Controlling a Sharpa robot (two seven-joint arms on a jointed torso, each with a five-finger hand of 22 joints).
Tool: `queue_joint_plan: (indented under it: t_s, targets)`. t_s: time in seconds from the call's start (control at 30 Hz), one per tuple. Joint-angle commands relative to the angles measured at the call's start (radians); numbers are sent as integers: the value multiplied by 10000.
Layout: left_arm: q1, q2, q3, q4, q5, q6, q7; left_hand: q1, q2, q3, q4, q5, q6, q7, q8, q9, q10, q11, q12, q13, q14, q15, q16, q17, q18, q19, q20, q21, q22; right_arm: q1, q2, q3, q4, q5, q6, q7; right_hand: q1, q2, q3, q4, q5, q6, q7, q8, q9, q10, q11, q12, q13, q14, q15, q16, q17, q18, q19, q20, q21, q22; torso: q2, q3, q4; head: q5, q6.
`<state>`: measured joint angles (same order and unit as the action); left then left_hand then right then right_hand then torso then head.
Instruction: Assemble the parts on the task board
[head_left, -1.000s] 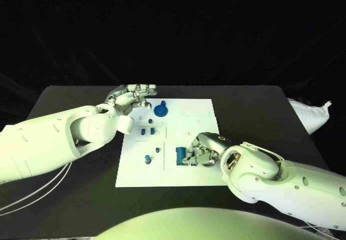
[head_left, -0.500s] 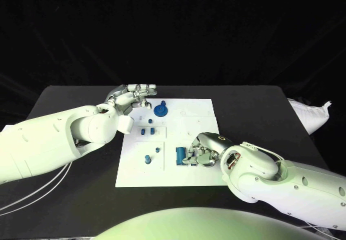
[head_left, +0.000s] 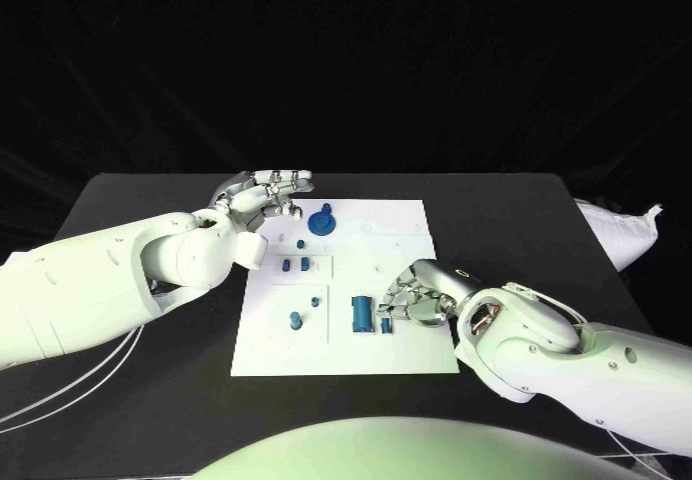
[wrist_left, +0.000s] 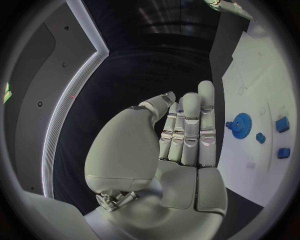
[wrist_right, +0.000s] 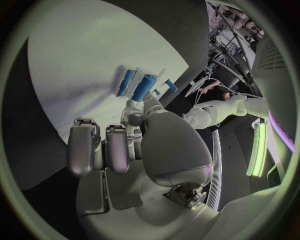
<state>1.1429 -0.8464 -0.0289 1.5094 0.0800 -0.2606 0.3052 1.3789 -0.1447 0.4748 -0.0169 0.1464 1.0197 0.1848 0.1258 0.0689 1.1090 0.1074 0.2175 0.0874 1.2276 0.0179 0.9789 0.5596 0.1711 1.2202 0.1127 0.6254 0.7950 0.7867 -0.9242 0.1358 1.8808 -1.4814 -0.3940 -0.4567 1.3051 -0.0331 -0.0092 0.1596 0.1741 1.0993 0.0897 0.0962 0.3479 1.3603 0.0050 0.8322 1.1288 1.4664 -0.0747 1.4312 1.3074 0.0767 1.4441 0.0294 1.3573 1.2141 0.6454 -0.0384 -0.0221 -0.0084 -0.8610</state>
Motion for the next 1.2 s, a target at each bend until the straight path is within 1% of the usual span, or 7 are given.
queue_joint_plan:
  t_s: [0.03, 0.27, 0.4, 0.8, 1.03, 1.07, 1.2]
  targets:
    - [5, 23, 5, -66, -35, 130, 111, -9, 77, -48, -28, 22, -69, 6, 59, 0, -70, 12, 53, 16, -78, -2, -67, -29, 117, -63, 19, -62, -17, 186, -120, 15, -274, 3198, -1246, 2471, 216, 24, 32, -110, 41, -147, 32, -103, -45, -250, 27, -500, -295, 527, 90, -231, -44, 30, -160, 52, -234, -336, -50, -21, -30, 0, 135]
    - [-25, 164, 1, -531, -29, 122, 249, -93, 72, -101, 14, 12, -76, 11, 77, 0, -88, 20, 87, 16, -100, 11, -74, -73, 112, -69, 29, -77, -27, 768, -92, 18, -1364, 6901, -1346, 5029, 738, 198, 208, -383, 66, -497, 226, -301, -195, -1539, 199, -3378, -2170, -82, 235, -1910, -2197, 465, -1153, 203, -1930, -2651, -302, -59, -89, -2, 357]
    - [-89, 299, -1, -1029, -10, 17, 391, -271, 24, -320, 110, 4, -121, 1, 120, -2, -168, 19, 176, 12, -445, 55, -315, -251, 110, -344, 72, -313, -151, 1132, 220, 19, -2444, 9134, -1125, 6292, 1009, 289, 438, -482, 73, -753, 438, -306, -321, -2047, 374, -4504, -3402, -1127, 416, -5251, -5711, 1057, -2640, 362, -5013, -6284, -564, -87, -123, 38, 590]
    - [-430, 965, -5, -2403, 186, -348, 1118, -249, 115, -386, 343, 15, -398, 78, -26, -35, -479, 366, -379, -244, -2404, 851, -5621, -2984, -14, -3835, 793, -3564, -2282, 1524, 1665, 110, -5511, 12399, -111, 8254, 1293, 266, 1368, -640, -259, -1589, 967, -353, -1059, -3005, 1166, -7026, -7109, -3609, 1381, -10733, -8877, 965, -4334, 1215, -9120, -9006, -1115, -42, -226, 58, 1469]
    - [-638, 1405, -1, -2936, 345, -439, 1339, -222, 180, -779, 431, 24, -517, 32, -396, -32, -756, 596, -1088, -252, -2654, 1246, -7482, -3997, 142, -4360, 1465, -4846, -3704, 1548, 2238, 132, -6469, 12809, 183, 8689, 980, 211, 1818, -1018, -366, -1842, 1122, -343, -1762, -3232, 1513, -7684, -9246, -4170, 1977, -13040, -10797, 1089, -4603, 1957, -11401, -10624, -1263, 9, -248, 72, 1779]
    - [-597, 1326, -10, -2859, 144, -335, 863, -4295, 535, -1948, 169, -439, -3379, -540, -1258, -689, -3851, 75, -1391, -874, -5582, 824, -8121, -4443, -513, -6724, 653, -5238, -4928, 1545, 2162, 124, -6327, 12062, -380, 7933, -3147, 331, 1294, -1596, -742, -4556, 537, -962, -2253, -6306, 1036, -8322, -9789, -7312, 1563, -13361, -11420, 477, -7557, 1259, -11989, -11031, -1154, -29, -239, 84, 1650]
    - [-611, 1298, 2, -2716, 105, -532, 917, -5402, 675, -2298, 169, -542, -4205, -675, -1258, -689, -4708, -43, -2175, -874, -6329, 706, -8366, -4609, -514, -7353, 476, -5386, -5331, 1609, 2120, 38, -6139, 12223, -578, 8040, -4352, 331, 1152, -1596, -881, -5318, 364, -962, -2417, -7171, 922, -8322, -10026, -8157, 1507, -13518, -11665, 476, -8337, 1106, -12229, -11202, -1140, 13, -192, 84, 1749]
